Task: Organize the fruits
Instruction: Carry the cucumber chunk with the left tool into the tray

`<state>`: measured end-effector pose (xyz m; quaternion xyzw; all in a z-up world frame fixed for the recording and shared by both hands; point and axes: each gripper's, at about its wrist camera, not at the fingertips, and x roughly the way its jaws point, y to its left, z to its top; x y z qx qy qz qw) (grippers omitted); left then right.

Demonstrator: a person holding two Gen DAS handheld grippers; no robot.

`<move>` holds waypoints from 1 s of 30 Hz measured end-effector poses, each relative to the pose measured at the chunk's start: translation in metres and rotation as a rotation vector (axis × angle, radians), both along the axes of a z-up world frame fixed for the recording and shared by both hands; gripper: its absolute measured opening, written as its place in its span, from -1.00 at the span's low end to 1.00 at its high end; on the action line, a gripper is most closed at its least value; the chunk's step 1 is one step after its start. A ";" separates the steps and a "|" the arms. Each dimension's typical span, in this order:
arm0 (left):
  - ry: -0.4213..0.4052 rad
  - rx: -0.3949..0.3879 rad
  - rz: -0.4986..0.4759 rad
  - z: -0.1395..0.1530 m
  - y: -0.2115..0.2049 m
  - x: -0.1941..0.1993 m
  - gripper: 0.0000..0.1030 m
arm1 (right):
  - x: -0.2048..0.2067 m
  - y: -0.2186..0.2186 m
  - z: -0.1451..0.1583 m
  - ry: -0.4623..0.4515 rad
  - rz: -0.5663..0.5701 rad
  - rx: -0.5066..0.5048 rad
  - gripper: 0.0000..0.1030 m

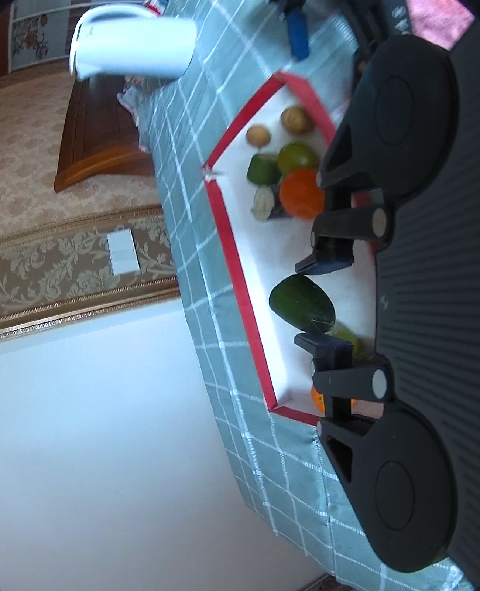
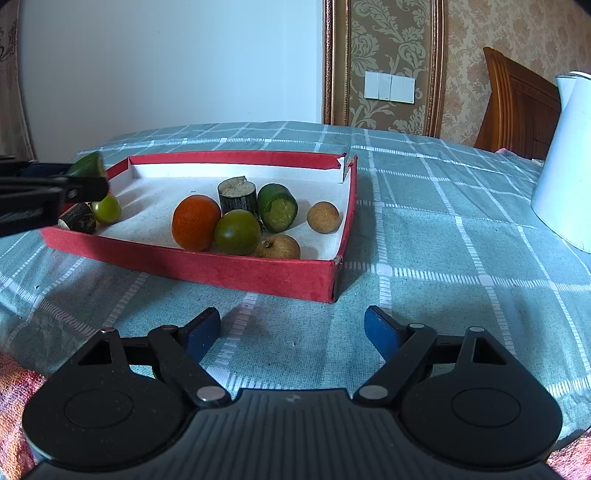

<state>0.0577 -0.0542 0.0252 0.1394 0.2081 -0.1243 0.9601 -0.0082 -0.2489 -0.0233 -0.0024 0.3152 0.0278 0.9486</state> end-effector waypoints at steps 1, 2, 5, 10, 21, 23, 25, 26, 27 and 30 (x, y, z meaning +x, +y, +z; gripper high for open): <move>0.010 -0.012 0.008 -0.001 0.002 0.007 -0.40 | 0.000 0.000 0.000 0.000 0.001 0.000 0.67; 0.025 -0.024 0.012 -0.002 0.003 0.015 -0.40 | 0.000 0.000 0.000 0.002 0.003 0.000 0.69; 0.056 -0.060 0.037 -0.005 0.008 0.038 -0.40 | 0.001 0.001 -0.001 0.003 0.005 -0.001 0.71; 0.100 -0.107 0.069 -0.012 0.019 0.066 -0.40 | 0.002 0.001 -0.002 0.006 0.009 -0.002 0.74; 0.125 -0.095 0.111 -0.027 0.022 0.096 -0.35 | 0.003 0.001 -0.001 0.011 0.014 -0.005 0.79; 0.130 -0.094 0.104 -0.029 0.021 0.096 -0.32 | 0.003 0.001 -0.001 0.011 0.014 -0.005 0.79; 0.125 -0.072 0.103 -0.030 0.018 0.095 -0.27 | 0.003 0.001 -0.001 0.011 0.014 -0.005 0.79; 0.126 -0.061 0.105 -0.031 0.016 0.095 -0.27 | 0.003 0.001 -0.001 0.011 0.014 -0.005 0.79; 0.129 -0.054 0.108 -0.032 0.016 0.095 -0.28 | 0.003 0.001 -0.001 0.011 0.014 -0.005 0.79; 0.129 -0.052 0.115 -0.034 0.017 0.095 -0.28 | 0.003 0.001 -0.001 0.011 0.014 -0.005 0.79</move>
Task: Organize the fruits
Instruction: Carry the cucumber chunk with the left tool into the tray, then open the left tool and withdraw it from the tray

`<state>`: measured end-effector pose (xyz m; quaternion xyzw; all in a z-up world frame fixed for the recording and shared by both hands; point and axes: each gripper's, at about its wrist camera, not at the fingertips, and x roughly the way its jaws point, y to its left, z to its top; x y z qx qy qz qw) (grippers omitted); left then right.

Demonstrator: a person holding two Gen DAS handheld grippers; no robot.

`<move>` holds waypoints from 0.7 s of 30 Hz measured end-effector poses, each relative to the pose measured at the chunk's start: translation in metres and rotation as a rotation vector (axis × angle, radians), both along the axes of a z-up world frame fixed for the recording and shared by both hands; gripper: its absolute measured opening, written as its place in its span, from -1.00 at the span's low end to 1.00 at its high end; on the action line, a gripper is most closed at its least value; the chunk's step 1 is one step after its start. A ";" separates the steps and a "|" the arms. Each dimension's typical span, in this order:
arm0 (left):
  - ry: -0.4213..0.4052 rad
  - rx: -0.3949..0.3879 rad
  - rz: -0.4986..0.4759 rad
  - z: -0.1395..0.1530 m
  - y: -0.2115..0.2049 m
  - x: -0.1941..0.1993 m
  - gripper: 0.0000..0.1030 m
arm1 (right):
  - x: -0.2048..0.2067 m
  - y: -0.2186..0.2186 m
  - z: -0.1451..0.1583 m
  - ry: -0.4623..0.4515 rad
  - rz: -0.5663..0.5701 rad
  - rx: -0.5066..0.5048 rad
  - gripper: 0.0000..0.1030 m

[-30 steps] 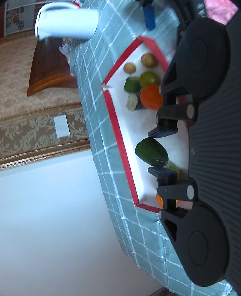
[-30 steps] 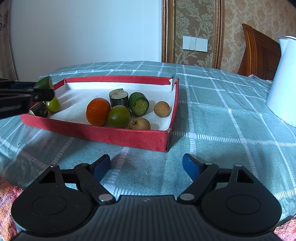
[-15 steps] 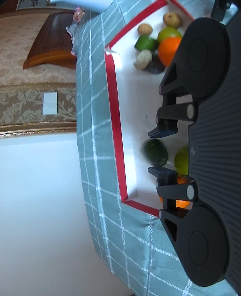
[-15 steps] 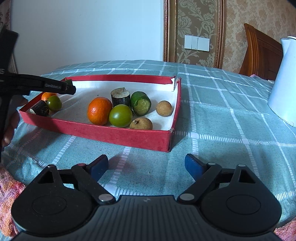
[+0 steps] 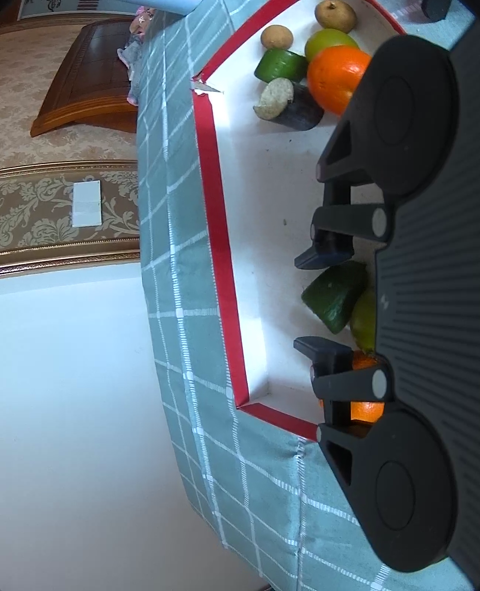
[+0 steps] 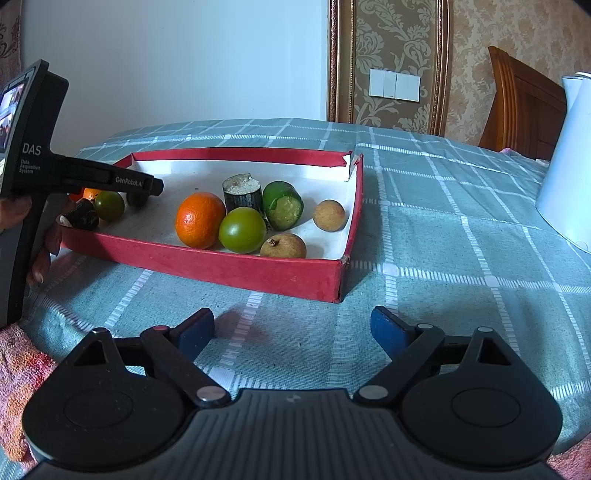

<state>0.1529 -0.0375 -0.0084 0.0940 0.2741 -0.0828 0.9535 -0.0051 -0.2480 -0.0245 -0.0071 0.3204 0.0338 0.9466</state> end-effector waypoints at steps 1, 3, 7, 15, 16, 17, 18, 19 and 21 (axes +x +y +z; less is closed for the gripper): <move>0.000 0.000 -0.001 0.000 0.000 -0.001 -0.28 | 0.000 0.000 0.000 0.000 0.000 0.000 0.79; -0.006 0.009 -0.002 0.000 -0.001 -0.004 -0.19 | 0.000 0.000 0.000 0.000 0.000 0.000 0.80; -0.043 0.033 0.010 0.003 -0.004 -0.014 0.30 | 0.000 0.000 0.000 0.000 0.000 0.000 0.81; -0.079 0.026 0.035 0.013 0.001 -0.035 0.67 | 0.000 0.000 0.000 0.000 0.000 0.000 0.82; -0.079 0.019 0.042 0.015 0.002 -0.038 0.75 | 0.001 0.000 0.000 0.000 0.000 0.000 0.82; -0.085 0.006 0.049 0.018 0.005 -0.042 0.77 | 0.001 0.000 0.000 0.000 0.000 0.000 0.82; -0.095 -0.006 0.056 0.020 0.007 -0.046 0.78 | 0.001 0.000 0.000 0.000 0.000 0.000 0.82; -0.104 -0.013 0.067 0.023 0.009 -0.049 0.84 | 0.001 0.000 0.000 0.000 0.000 0.000 0.82; -0.111 -0.018 0.087 0.027 0.012 -0.055 0.91 | 0.001 0.000 0.000 0.000 0.000 0.000 0.83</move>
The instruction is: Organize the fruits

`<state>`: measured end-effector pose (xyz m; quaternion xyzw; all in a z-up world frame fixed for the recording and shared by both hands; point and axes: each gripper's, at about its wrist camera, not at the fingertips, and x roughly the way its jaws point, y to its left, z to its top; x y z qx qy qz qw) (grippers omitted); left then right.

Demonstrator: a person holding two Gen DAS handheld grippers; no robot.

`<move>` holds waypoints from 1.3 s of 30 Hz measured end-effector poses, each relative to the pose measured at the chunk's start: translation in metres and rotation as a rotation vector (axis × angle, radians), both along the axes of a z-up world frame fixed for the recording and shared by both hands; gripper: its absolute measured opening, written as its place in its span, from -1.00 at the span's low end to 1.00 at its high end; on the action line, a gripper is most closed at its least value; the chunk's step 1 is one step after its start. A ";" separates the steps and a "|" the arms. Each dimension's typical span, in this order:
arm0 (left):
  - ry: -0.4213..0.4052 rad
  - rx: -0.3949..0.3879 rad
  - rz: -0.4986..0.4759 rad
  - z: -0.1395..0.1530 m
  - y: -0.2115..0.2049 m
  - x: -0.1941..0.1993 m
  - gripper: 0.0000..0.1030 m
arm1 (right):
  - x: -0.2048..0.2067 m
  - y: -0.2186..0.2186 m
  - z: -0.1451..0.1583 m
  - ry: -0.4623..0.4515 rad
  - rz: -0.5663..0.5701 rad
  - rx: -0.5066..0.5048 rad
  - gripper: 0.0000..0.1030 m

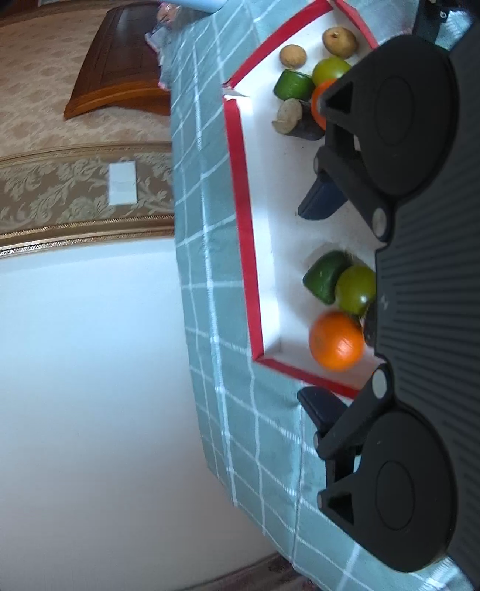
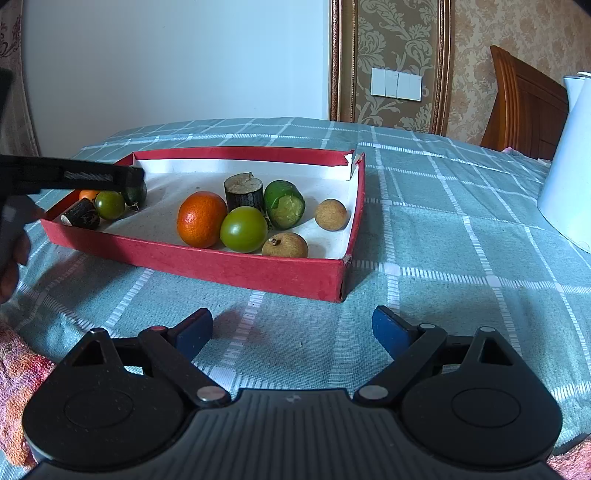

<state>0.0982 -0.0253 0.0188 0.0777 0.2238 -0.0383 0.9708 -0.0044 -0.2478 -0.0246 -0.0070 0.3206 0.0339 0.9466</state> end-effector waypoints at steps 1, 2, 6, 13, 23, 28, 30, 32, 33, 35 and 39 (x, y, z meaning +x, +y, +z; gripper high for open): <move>0.000 -0.002 0.001 0.002 0.001 -0.002 0.91 | 0.000 0.000 0.000 0.000 0.001 0.000 0.83; -0.001 -0.005 0.000 0.004 0.002 -0.005 0.91 | 0.000 0.000 0.000 0.001 0.001 0.000 0.84; 0.005 -0.022 0.009 0.012 0.008 -0.019 0.93 | -0.001 -0.001 -0.001 0.001 0.002 0.002 0.84; 0.009 -0.077 0.021 0.023 0.016 -0.055 1.00 | -0.001 0.003 -0.002 -0.002 -0.013 -0.001 0.84; 0.006 -0.077 0.029 0.020 0.015 -0.114 1.00 | -0.024 0.001 0.007 -0.037 -0.108 0.080 0.84; 0.035 -0.083 0.048 0.014 0.016 -0.133 1.00 | -0.038 0.019 0.015 -0.078 -0.126 0.040 0.85; 0.051 -0.096 0.059 0.013 0.018 -0.138 1.00 | -0.043 0.027 0.020 -0.091 -0.138 0.028 0.85; 0.057 -0.099 0.062 0.012 0.020 -0.143 1.00 | -0.045 0.034 0.024 -0.096 -0.145 0.013 0.90; 0.053 -0.095 0.062 0.012 0.020 -0.145 1.00 | -0.046 0.038 0.025 -0.103 -0.146 0.007 0.91; 0.047 -0.087 0.071 0.013 0.020 -0.148 1.00 | -0.049 0.046 0.027 -0.118 -0.139 -0.009 0.92; 0.038 -0.095 0.070 0.017 0.021 -0.155 1.00 | -0.048 0.056 0.031 -0.122 -0.139 -0.023 0.92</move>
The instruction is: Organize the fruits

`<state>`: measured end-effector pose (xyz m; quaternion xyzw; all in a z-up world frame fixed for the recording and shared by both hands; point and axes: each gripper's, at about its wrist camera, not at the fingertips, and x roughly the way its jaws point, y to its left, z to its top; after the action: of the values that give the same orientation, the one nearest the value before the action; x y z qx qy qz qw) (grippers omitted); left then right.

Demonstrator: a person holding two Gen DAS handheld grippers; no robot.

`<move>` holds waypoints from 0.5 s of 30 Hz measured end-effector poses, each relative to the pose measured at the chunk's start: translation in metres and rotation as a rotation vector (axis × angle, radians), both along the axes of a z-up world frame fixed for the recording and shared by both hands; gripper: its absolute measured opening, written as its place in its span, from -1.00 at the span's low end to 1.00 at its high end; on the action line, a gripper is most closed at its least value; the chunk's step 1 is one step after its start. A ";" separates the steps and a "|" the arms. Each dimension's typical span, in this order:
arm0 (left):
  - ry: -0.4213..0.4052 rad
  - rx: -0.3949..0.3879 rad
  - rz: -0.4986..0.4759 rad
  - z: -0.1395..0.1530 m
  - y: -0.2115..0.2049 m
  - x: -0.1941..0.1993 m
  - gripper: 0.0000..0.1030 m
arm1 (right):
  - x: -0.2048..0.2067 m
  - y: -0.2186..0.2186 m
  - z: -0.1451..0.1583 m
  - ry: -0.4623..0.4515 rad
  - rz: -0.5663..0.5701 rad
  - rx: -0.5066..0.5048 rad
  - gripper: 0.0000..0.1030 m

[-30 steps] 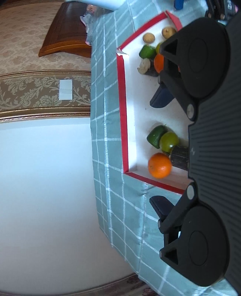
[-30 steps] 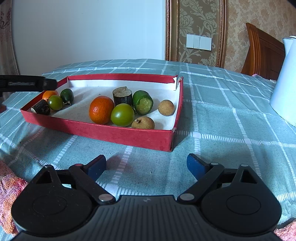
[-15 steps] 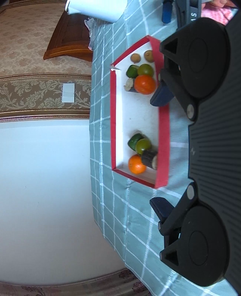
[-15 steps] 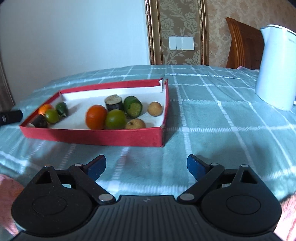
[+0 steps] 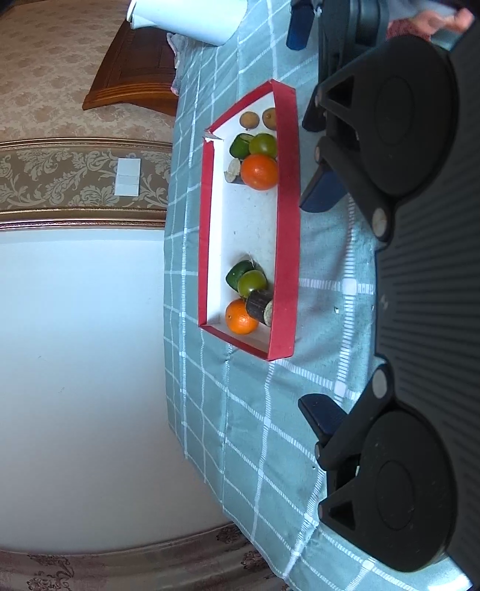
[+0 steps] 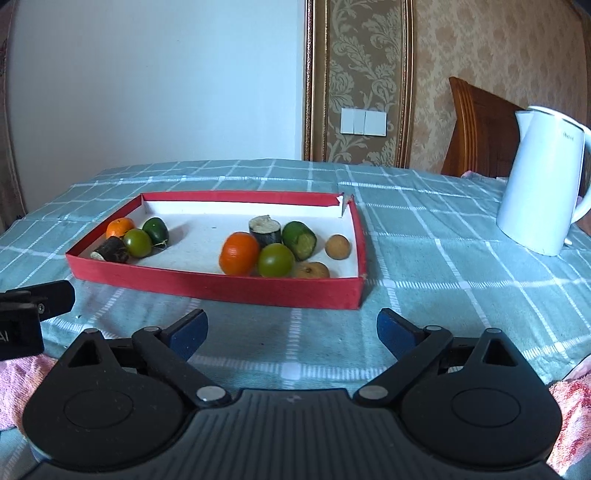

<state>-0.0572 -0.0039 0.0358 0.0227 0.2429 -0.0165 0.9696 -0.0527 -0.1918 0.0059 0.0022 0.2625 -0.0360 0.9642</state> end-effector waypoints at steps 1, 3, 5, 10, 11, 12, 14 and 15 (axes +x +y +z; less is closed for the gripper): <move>-0.002 0.000 -0.001 0.001 0.000 0.000 1.00 | 0.000 0.001 0.001 0.000 -0.003 0.004 0.92; -0.006 0.001 -0.005 0.003 0.000 -0.002 1.00 | 0.001 0.002 0.002 0.000 -0.010 0.018 0.92; -0.008 0.001 -0.009 0.005 -0.001 -0.004 1.00 | 0.003 0.003 0.003 0.006 -0.017 0.024 0.92; -0.024 -0.007 -0.003 0.008 -0.001 -0.007 1.00 | 0.003 0.003 0.002 0.008 -0.028 0.032 0.92; -0.028 -0.005 -0.001 0.008 -0.001 -0.007 1.00 | 0.003 0.002 0.002 0.008 -0.029 0.033 0.92; -0.028 -0.002 0.000 0.009 -0.001 -0.007 1.00 | 0.003 0.002 0.002 0.010 -0.027 0.035 0.92; -0.025 -0.001 -0.004 0.008 -0.002 -0.007 1.00 | 0.004 0.001 0.001 0.015 -0.028 0.042 0.92; -0.024 -0.001 -0.003 0.008 -0.002 -0.006 1.00 | 0.004 0.001 0.001 0.013 -0.028 0.045 0.92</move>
<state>-0.0635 -0.0056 0.0441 0.0230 0.2314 -0.0178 0.9724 -0.0487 -0.1912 0.0070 0.0271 0.2696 -0.0435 0.9616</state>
